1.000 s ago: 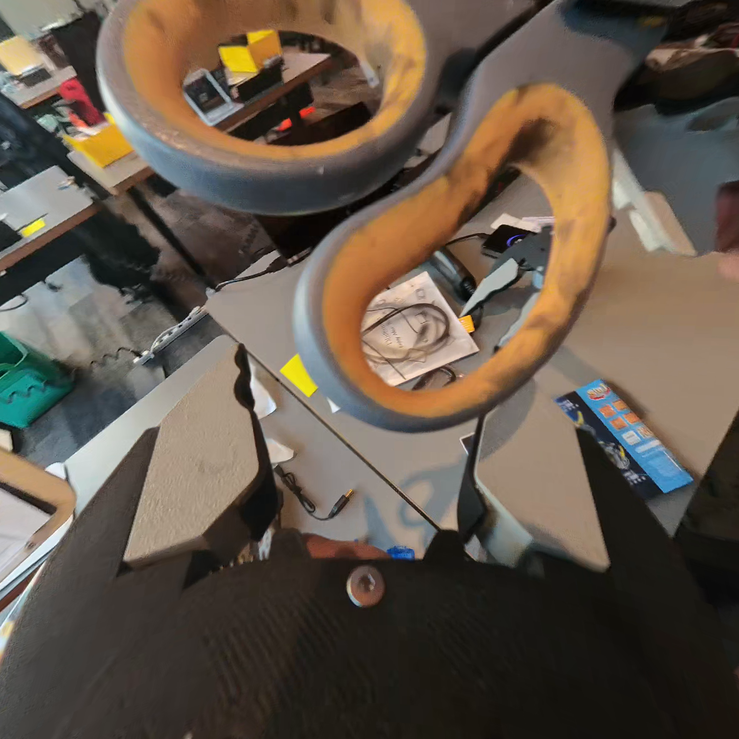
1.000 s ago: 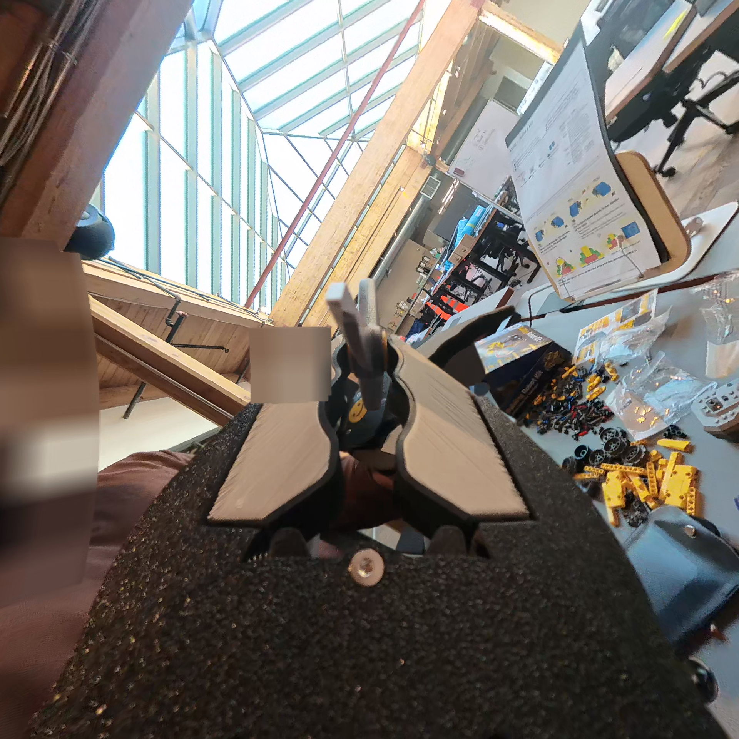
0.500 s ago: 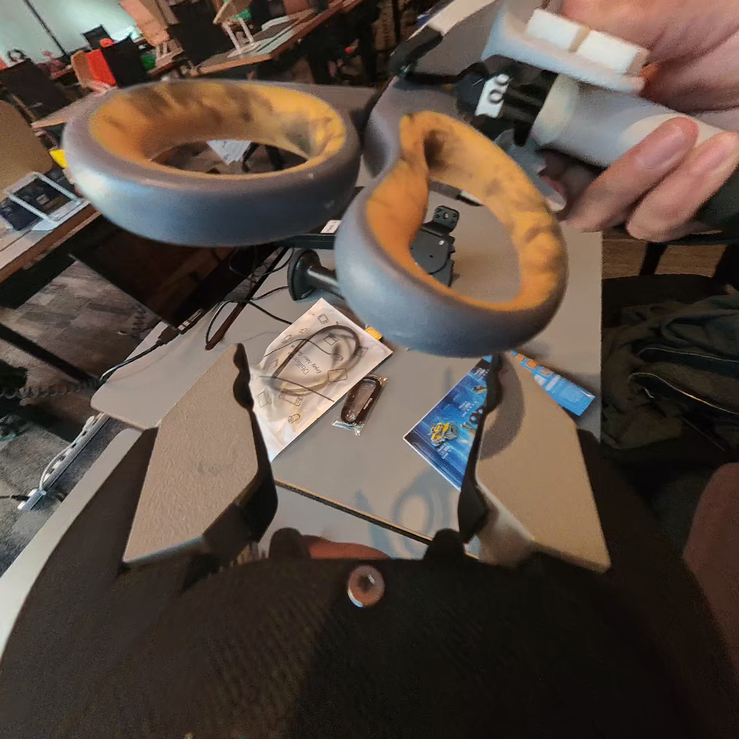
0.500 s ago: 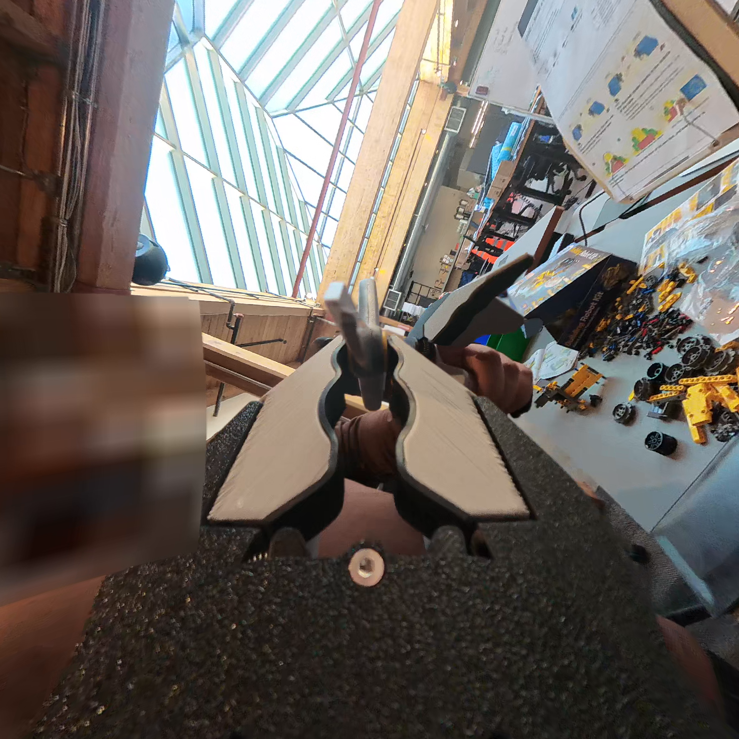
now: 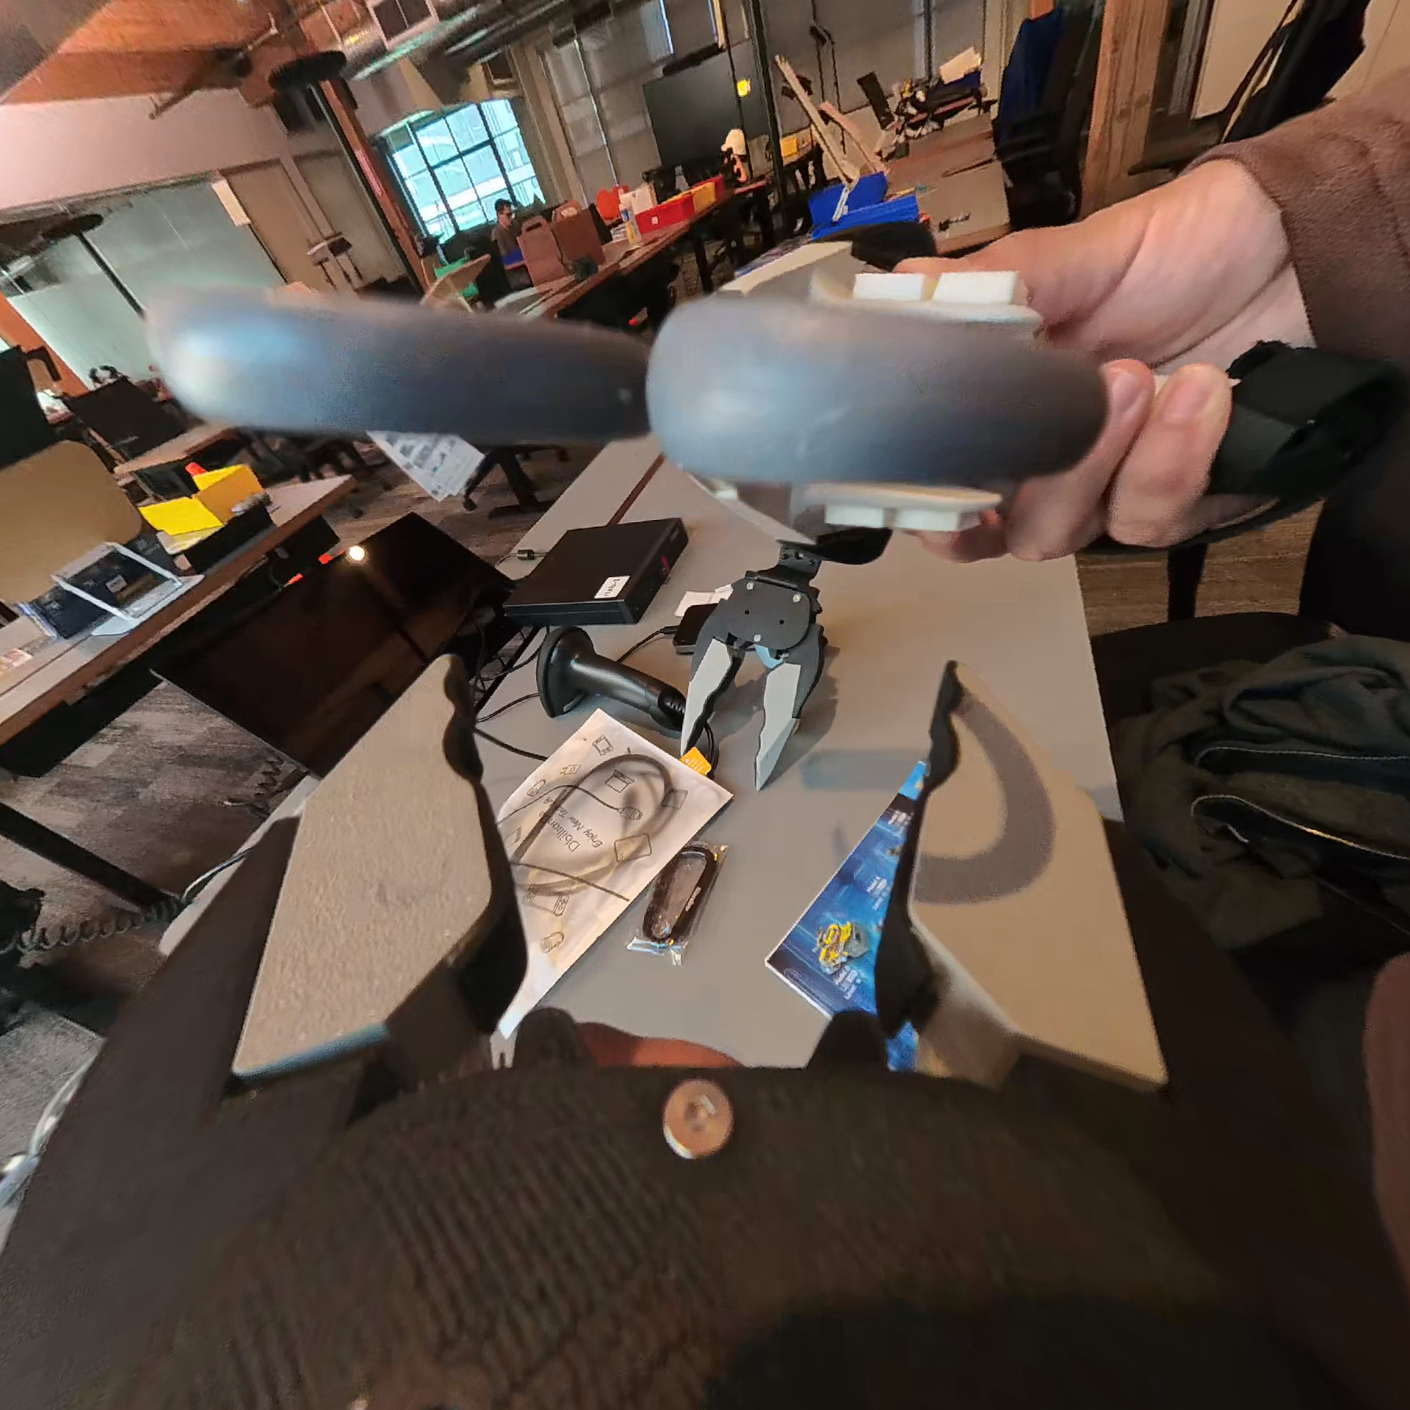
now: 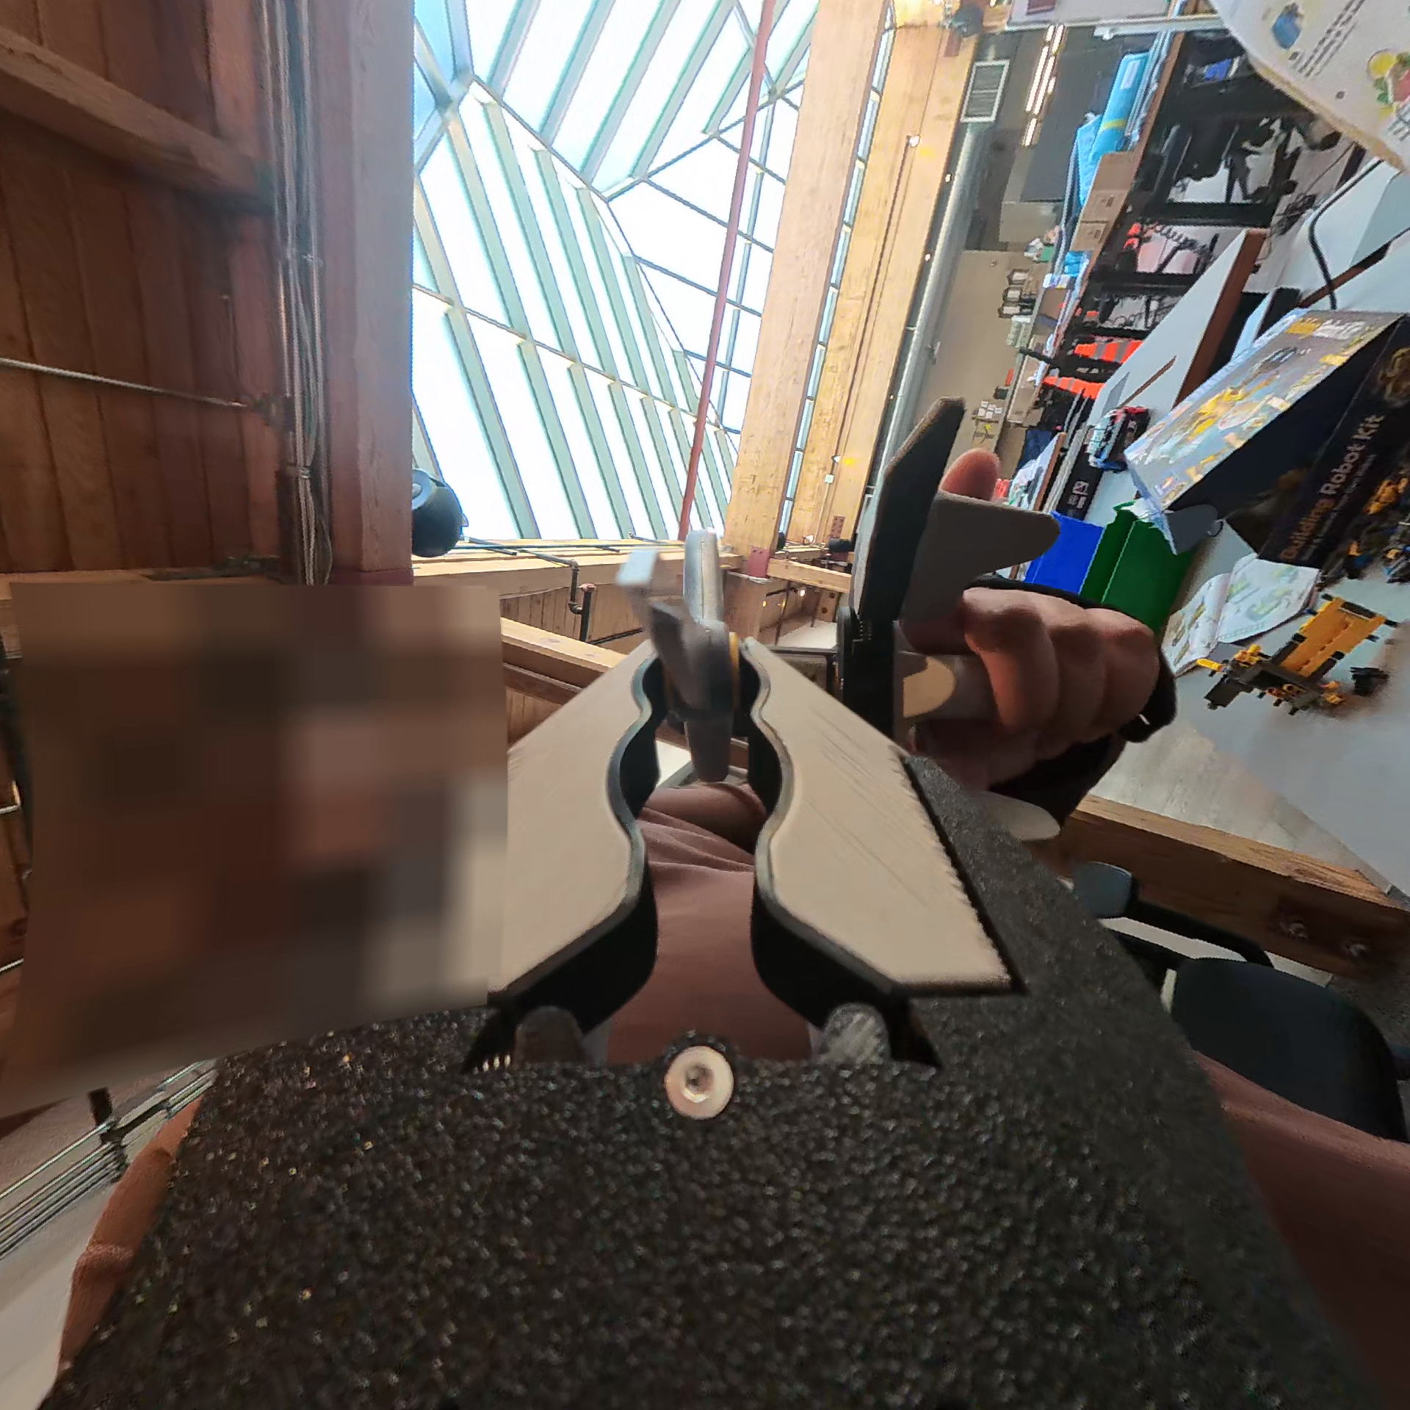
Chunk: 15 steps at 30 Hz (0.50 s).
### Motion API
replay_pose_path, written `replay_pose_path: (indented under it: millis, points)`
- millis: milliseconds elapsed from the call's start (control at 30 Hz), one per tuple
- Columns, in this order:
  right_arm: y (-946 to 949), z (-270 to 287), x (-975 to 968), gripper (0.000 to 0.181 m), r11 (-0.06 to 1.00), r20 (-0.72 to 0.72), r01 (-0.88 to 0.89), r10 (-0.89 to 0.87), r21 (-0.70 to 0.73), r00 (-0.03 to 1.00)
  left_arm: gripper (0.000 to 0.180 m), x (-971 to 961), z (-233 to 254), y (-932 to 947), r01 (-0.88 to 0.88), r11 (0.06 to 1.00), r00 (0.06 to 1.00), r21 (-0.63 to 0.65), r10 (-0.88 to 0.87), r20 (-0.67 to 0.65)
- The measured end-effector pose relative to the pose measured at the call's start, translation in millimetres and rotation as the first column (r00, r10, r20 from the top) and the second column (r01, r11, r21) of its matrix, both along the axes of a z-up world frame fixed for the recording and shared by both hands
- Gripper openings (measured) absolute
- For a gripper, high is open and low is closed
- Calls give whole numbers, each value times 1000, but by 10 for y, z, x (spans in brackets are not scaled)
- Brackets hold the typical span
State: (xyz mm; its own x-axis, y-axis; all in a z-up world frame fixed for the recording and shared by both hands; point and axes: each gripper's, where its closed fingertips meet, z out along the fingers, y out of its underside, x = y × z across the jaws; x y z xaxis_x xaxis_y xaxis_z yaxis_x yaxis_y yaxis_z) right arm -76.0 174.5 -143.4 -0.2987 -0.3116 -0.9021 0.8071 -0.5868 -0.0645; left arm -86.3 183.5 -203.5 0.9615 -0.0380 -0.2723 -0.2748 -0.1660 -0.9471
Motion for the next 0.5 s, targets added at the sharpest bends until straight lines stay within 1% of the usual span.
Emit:
replay_pose_path:
  millis: [67,100,167,233,267,300,333,367,400,433,467,500]
  points:
    - [11,67,22,15,1000,-40,5,-6,-27,999,117,29,51,-1,15,1000,999,22,-16,33]
    - [28,110,34,14,999,-67,12,-15,-43,998,118,45,102,-10,22,999,997,43,-25,77]
    - [72,183,44,13,997,-107,32,-39,-69,994,118,127,239,-43,67,994,973,86,-84,214]
    - [126,281,53,15,994,-158,52,-67,-97,985,117,269,410,-90,154,978,896,141,-199,398]
    - [150,328,53,15,993,-180,61,-79,-106,980,113,372,499,-130,225,959,828,173,-282,485]
    - [163,369,49,15,992,-201,70,-90,-102,975,104,507,591,-193,321,923,728,211,-383,569]
    - [169,411,51,15,993,-227,77,-96,-89,969,95,631,685,-270,416,874,594,252,-471,653]
    - [166,457,56,15,994,-257,84,-99,-67,961,82,765,787,-386,522,797,420,304,-550,722]
    - [158,508,66,15,995,-290,93,-101,-40,952,76,876,886,-526,614,701,231,363,-599,767]
    - [146,568,79,15,995,-328,104,-102,-10,939,82,938,944,-621,664,635,85,396,-590,803]
    - [133,627,89,15,992,-369,124,-106,26,924,89,988,977,-691,694,592,-5,411,-567,824]
    - [115,677,96,15,987,-403,143,-104,67,909,98,1038,1003,-745,713,565,-41,416,-558,829]
